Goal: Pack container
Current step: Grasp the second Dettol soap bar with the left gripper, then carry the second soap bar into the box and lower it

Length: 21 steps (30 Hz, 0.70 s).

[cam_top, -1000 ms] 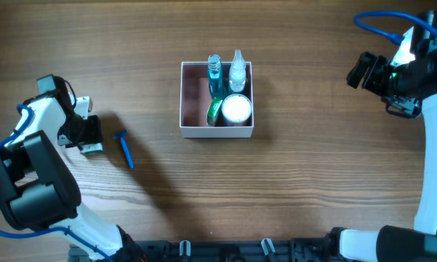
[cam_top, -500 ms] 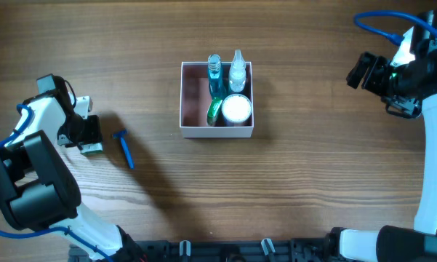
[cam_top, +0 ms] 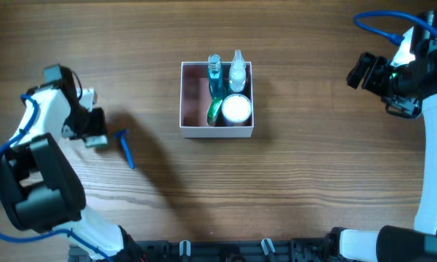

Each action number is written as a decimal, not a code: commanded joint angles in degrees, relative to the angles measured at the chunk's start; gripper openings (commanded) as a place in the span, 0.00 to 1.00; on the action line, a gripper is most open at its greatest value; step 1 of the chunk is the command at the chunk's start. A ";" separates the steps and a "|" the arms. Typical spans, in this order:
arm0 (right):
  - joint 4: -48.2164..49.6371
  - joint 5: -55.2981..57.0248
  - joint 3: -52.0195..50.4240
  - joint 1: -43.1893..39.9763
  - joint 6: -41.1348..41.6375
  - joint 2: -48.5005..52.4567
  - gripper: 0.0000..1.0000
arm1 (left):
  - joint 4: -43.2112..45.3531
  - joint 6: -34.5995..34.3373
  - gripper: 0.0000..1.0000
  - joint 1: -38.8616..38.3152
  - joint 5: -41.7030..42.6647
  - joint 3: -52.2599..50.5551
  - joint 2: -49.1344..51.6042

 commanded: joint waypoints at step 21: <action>0.11 -0.72 0.17 -0.02 -1.11 1.46 1.00 | 1.81 -27.82 0.04 -40.52 2.34 12.85 -14.01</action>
